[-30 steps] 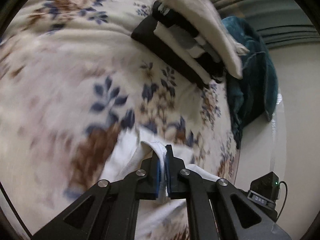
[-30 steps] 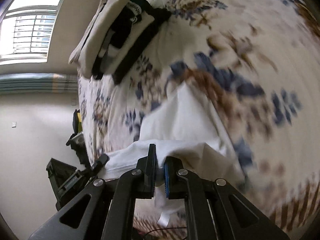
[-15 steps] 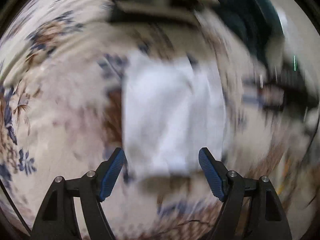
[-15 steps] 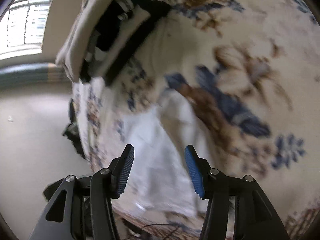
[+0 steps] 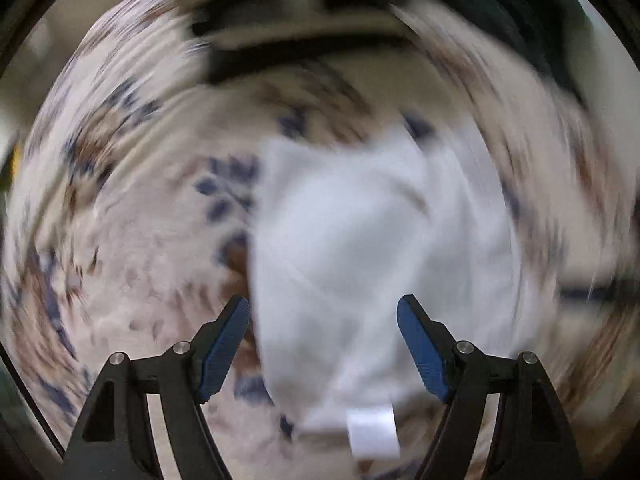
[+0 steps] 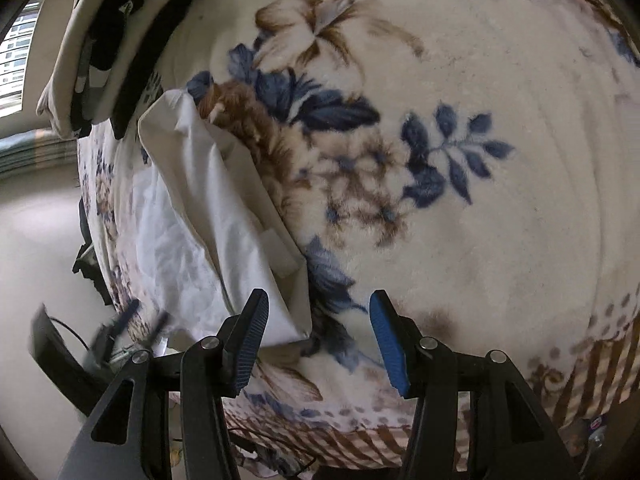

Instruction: Fold small clothes

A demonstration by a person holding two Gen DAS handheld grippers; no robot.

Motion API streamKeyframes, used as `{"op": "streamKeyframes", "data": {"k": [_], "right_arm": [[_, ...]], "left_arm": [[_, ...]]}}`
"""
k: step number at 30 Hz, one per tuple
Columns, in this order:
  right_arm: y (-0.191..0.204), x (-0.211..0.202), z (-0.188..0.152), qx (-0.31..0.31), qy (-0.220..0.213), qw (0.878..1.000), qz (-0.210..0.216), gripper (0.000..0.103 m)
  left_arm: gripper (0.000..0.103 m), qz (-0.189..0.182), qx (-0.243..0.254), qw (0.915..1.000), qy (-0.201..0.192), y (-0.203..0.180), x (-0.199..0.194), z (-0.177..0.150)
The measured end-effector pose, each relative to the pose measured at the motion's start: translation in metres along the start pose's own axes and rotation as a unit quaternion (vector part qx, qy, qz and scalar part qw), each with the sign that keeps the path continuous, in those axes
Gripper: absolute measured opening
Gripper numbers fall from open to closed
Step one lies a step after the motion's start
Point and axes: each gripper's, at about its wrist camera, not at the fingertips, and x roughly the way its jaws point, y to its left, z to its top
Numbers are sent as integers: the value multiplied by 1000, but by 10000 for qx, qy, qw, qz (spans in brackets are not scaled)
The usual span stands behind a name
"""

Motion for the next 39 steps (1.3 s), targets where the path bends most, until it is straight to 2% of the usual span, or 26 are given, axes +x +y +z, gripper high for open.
{"op": "streamKeyframes", "data": {"k": [2, 3, 4, 5, 6, 8, 9, 11, 13, 15, 18, 24, 25, 26, 27, 28, 30, 31, 32, 33, 35, 37, 39], "right_arm": [[5, -2, 4, -44, -60, 9999, 87, 55], [9, -3, 6, -63, -75, 9999, 107, 55], [13, -3, 9, -93, -92, 9998, 135, 55], [17, -3, 11, -128, -107, 9997, 167, 55], [21, -4, 12, -157, -132, 9996, 194, 55], [29, -7, 14, -255, -167, 9993, 227, 55], [32, -7, 15, -289, -184, 9992, 228, 55], [36, -8, 15, -348, -178, 9990, 221, 55], [37, -7, 13, -389, -157, 9989, 192, 55], [36, -5, 9, -432, -81, 9989, 151, 55], [36, 1, 4, -442, -24, 9990, 76, 55], [26, 11, 1, -332, 64, 9994, -6, 55], [24, 12, 1, -310, 73, 9995, -13, 55], [22, 13, 2, -281, 80, 9996, -38, 55], [19, 14, 2, -247, 84, 9996, -59, 55], [18, 14, 3, -210, 86, 9997, -58, 55], [14, 14, 4, -124, 84, 9999, -49, 55], [13, 14, 4, -103, 75, 9999, -36, 55], [11, 12, 4, -98, 66, 9999, -26, 55], [11, 11, 4, -102, 51, 9999, -8, 55], [13, 10, 5, -119, 36, 9999, 46, 55], [16, 8, 6, -163, 22, 9998, 93, 55], [18, 7, 7, -203, 21, 9997, 115, 55]], "left_arm": [[75, -163, -881, 9960, -72, 35, 2, 18], [75, -280, -1310, 9910, 5, 55, 4, 24], [75, -434, -1553, 9869, -11, 67, 3, 27], [75, -487, -1534, 9869, -59, 73, -2, 30], [75, -420, -1286, 9907, -140, 71, -9, 30], [75, 164, -323, 9991, -220, 47, -24, 20], [75, 362, 186, 9991, -151, 32, -27, 9], [75, 497, 667, 9965, 45, 14, -21, -6], [75, 445, 1135, 9923, 198, -7, -20, -29], [75, 579, 1798, 9816, 288, -32, -17, -56], [75, 755, 2595, 9624, 272, -61, -7, -71], [72, 889, 3680, 9255, -64, -101, 19, -72], [47, 846, 3823, 9201, -76, -104, 24, -70], [10, 851, 3885, 9175, -70, -108, 26, -68], [2, 820, 3819, 9205, -75, -106, 27, -63], [3, 653, 3675, 9277, -78, -104, 23, -58], [3, 277, 3008, 9532, -104, -90, 11, -40], [3, 59, 2490, 9685, -90, -77, 6, -28], [3, -126, 1979, 9801, -58, -63, 4, -18], [3, -121, 1583, 9873, -44, -49, 3, -9], [3, -226, 1099, 9937, -14, -27, 1, 2], [6, -773, 1024, 9917, 95, -17, -4, 5], [34, -737, 1549, 9851, 78, -26, -10, -4]]}}
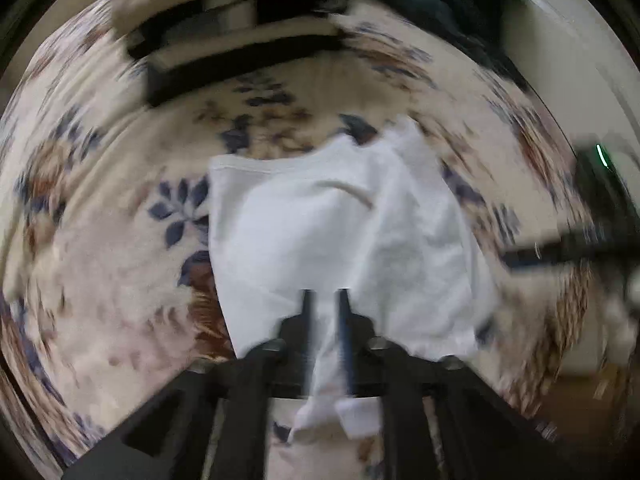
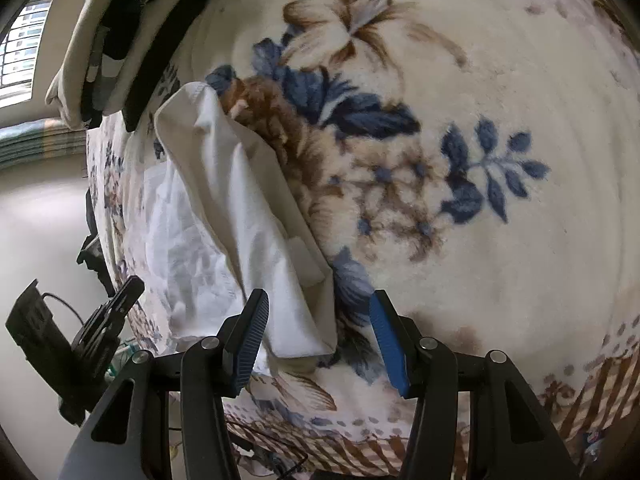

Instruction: Fold small clothes

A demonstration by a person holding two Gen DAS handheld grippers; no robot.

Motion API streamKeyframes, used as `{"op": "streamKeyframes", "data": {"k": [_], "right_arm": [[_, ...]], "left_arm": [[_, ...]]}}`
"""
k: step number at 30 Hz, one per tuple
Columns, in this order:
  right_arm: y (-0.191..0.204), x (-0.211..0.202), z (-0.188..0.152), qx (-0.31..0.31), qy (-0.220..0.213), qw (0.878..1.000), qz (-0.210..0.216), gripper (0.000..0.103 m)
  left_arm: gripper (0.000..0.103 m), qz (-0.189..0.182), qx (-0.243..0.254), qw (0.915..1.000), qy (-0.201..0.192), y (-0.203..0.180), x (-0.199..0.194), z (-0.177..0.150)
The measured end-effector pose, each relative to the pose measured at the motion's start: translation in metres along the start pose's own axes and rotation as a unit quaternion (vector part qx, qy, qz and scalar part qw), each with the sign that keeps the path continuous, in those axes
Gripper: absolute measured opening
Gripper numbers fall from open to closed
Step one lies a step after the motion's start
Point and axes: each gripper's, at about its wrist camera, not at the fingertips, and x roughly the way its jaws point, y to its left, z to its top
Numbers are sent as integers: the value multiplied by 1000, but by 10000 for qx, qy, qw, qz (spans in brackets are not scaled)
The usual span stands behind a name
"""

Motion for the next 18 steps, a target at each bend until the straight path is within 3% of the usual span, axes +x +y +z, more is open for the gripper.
{"op": "streamKeyframes", "data": {"k": [1, 2, 6, 10, 12, 13, 14, 16, 18], "right_arm": [[1, -1, 1, -7, 8, 10000, 18, 55], [2, -1, 2, -18, 19, 10000, 38, 55], [6, -2, 5, -88, 31, 10000, 0, 55], [0, 2, 8, -11, 56, 10000, -26, 55], [-7, 6, 8, 105, 106, 9999, -64, 55], [-11, 8, 8, 172, 139, 9997, -71, 55], [-15, 10, 8, 239, 174, 9995, -72, 55], [-20, 12, 7, 336, 200, 9992, -79, 55], [-23, 11, 6, 357, 196, 9991, -75, 55]], "left_arm": [[66, 90, 411, 9991, 48, -12, -1, -6], [76, 107, 740, 9971, 126, -23, 0, -12], [76, 296, 1804, 9815, 563, -60, 18, -37], [76, 631, 2516, 9638, 618, -85, 39, -45], [65, 624, 2641, 9603, 647, -93, 49, -44], [27, 545, 2660, 9600, 682, -95, 52, -42], [8, 555, 2591, 9619, 675, -94, 54, -39], [8, 348, 2292, 9709, 601, -88, 50, -30], [7, 97, 1657, 9852, 421, -68, 43, -16]]}}
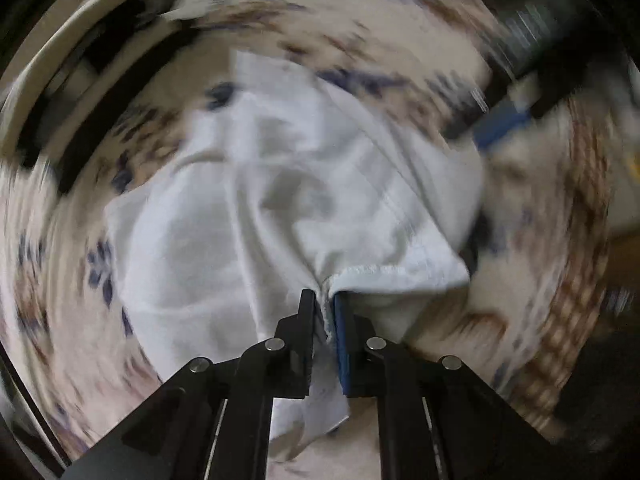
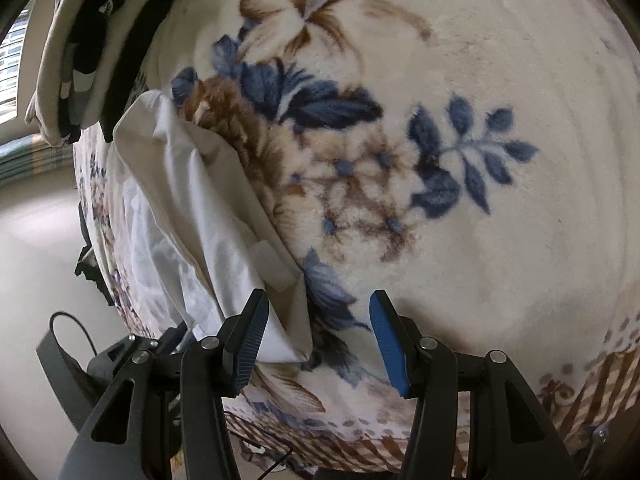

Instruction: Fold small clothes

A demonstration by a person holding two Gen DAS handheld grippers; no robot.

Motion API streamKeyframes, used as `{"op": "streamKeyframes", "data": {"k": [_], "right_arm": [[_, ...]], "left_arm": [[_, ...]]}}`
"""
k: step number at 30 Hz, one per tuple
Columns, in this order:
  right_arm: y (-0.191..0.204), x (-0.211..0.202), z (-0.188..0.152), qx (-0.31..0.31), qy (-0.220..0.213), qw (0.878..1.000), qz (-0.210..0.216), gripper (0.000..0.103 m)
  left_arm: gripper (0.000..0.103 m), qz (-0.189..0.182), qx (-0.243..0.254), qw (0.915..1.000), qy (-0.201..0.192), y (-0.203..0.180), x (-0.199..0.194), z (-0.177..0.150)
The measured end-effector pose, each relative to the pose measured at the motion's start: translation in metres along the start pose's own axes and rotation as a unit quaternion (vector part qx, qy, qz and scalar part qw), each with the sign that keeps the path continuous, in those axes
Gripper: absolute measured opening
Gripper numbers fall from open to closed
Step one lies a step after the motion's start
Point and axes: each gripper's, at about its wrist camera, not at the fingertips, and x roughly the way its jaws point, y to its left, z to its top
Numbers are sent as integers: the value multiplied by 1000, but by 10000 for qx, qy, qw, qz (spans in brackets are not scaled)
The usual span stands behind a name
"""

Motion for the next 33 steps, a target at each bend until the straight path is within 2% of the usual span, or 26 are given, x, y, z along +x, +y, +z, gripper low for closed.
{"op": "streamKeyframes", "data": {"k": [1, 2, 4, 5, 7, 8, 9, 10, 11, 12, 13, 14, 15, 16, 18, 21, 24, 25, 26, 27, 28, 31, 32, 33], "right_arm": [[0, -1, 0, -10, -2, 10000, 7, 55], [1, -3, -1, -42, -7, 10000, 26, 55], [5, -5, -2, -152, -23, 9999, 14, 55], [7, -5, -2, -215, -28, 9998, -7, 55], [13, -3, -1, -310, -21, 9995, -19, 55], [17, -1, 1, -338, -19, 9994, -25, 55], [23, 2, 1, -355, -26, 9994, -30, 55], [26, 3, 2, -387, -34, 9992, -32, 55], [30, 6, 3, -434, -38, 9990, -45, 55], [35, 8, 3, -476, -50, 9988, -57, 55], [40, 10, 3, -525, -64, 9986, -73, 55], [44, 12, 3, -554, -72, 9984, -98, 55], [49, 14, 3, -585, -89, 9982, -123, 55], [53, 15, 4, -607, -103, 9980, -126, 55], [64, 14, 6, -656, -151, 9977, -121, 55], [83, 12, 17, -743, -327, 9967, -89, 55], [98, 11, 38, -702, -568, 9959, 16, 55], [101, 12, 46, -647, -654, 9957, 117, 55], [105, 12, 56, -556, -775, 9952, 232, 55], [108, 13, 65, -447, -901, 9944, 336, 55], [111, 16, 74, -383, -950, 9939, 421, 55], [121, 28, 96, -272, -962, 9935, 550, 53], [127, 30, 100, -327, -1028, 9930, 470, 37], [129, 30, 101, -378, -1072, 9931, 303, 28]], "left_arm": [[7, -261, -442, 9986, -108, 14, -6, 0], [7, -361, -867, 9953, -214, 28, -11, -2], [7, -680, -1745, 9817, -355, 60, -16, -9], [7, -775, -2219, 9709, -464, 76, -18, -14], [8, -1033, -3297, 9365, -604, 113, -16, -31], [9, -1152, -3948, 9091, -667, 132, -14, -45], [9, -1438, -4590, 8735, -752, 151, -9, -60], [16, -1821, -5276, 8255, -838, 168, -2, -80], [39, -2065, -5725, 7885, -886, 178, 2, -95], [54, -2278, -6016, 7584, -1050, 185, 3, -108], [74, -2378, -6169, 7395, -1270, 190, -1, -118], [74, -2331, -6168, 7389, -1387, 193, -6, -123], [74, -2306, -6083, 7456, -1447, 195, -11, -124], [74, -2167, -5937, 7627, -1371, 195, -15, -120], [74, -2026, -5666, 7884, -1276, 195, -17, -107], [74, -1855, -5272, 8216, -1127, 199, -10, -78], [73, -1522, -4822, 8565, -1030, 212, 6, -42], [59, -1405, -4710, 8648, -1024, 214, 10, -35], [25, -1401, -4586, 8717, -1011, 214, 12, -35], [3, -1416, -4497, 8761, -1009, 216, 14, -29], [1, -1364, -4400, 8812, -1062, 217, 12, -24], [1, -1289, -4173, 8906, -1266, 222, -1, -15], [2, -1395, -4238, 8861, -1254, 227, -4, -17], [3, -1554, -4333, 8791, -1236, 231, -1, -16]]}}
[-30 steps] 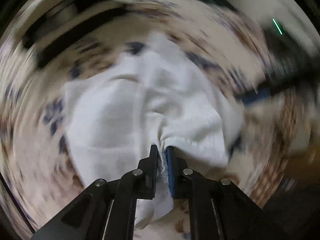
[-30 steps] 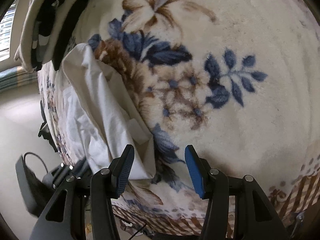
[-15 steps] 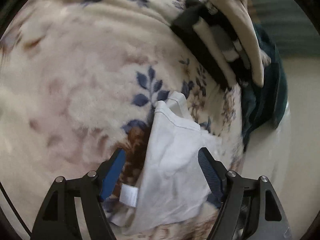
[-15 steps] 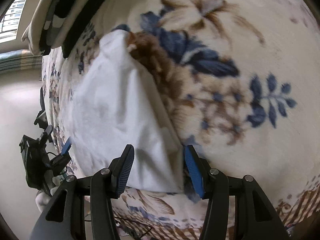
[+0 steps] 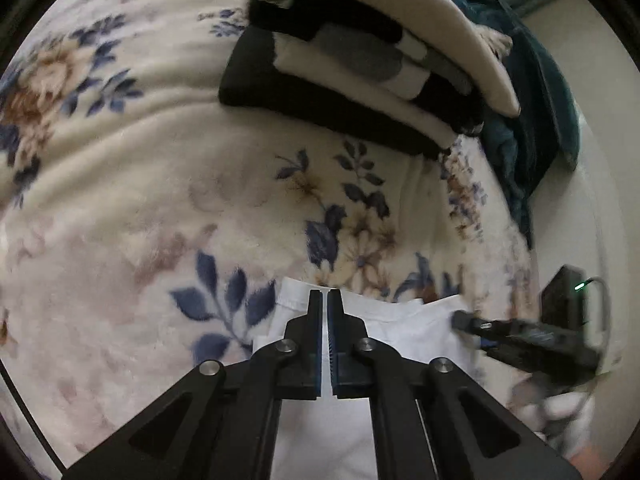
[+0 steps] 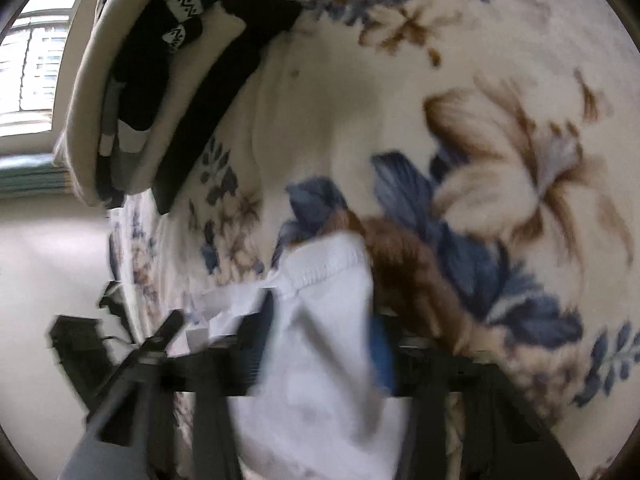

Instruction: Fold small clothes

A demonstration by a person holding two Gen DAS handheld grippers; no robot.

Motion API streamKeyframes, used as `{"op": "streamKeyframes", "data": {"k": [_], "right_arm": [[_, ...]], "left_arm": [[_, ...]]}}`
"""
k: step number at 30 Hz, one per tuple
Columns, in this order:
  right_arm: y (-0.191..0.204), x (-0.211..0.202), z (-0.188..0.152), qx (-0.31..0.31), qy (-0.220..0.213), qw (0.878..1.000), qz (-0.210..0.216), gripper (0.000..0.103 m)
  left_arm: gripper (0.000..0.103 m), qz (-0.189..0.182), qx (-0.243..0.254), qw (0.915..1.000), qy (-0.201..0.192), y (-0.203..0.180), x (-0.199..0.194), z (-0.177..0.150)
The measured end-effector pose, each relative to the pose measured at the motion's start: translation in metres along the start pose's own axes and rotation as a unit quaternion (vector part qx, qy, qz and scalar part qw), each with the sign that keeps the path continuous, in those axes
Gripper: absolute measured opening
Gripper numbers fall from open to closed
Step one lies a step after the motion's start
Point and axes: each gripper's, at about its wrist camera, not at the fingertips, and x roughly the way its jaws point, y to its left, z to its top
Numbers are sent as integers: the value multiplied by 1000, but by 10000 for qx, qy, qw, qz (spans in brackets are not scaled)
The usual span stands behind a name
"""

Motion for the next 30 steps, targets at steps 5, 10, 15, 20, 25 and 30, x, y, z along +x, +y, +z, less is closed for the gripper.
{"op": "streamKeyframes", "data": {"k": [5, 10, 15, 20, 25, 30], "right_arm": [[7, 5, 1, -27, 120, 9998, -154, 27], [-4, 2, -2, 225, 246, 9994, 75, 28], [0, -3, -6, 31, -13, 9999, -130, 17], [3, -19, -12, -166, -372, 9981, -466, 5], [2, -33, -11, -104, -580, 9971, -472, 4], [4, -49, -4, -177, -992, 9944, -322, 4]], "left_arm": [[79, -422, -810, 9944, 534, 42, -5, -15], [29, -396, -682, 9948, 652, 45, 8, -28], [1, -334, -31, 9991, 257, 11, -2, -19], [1, -392, 176, 9991, -19, -5, -9, 4], [1, -278, 261, 9993, 38, -5, 11, 20], [1, -41, 114, 9999, 108, 12, 30, 31]]}}
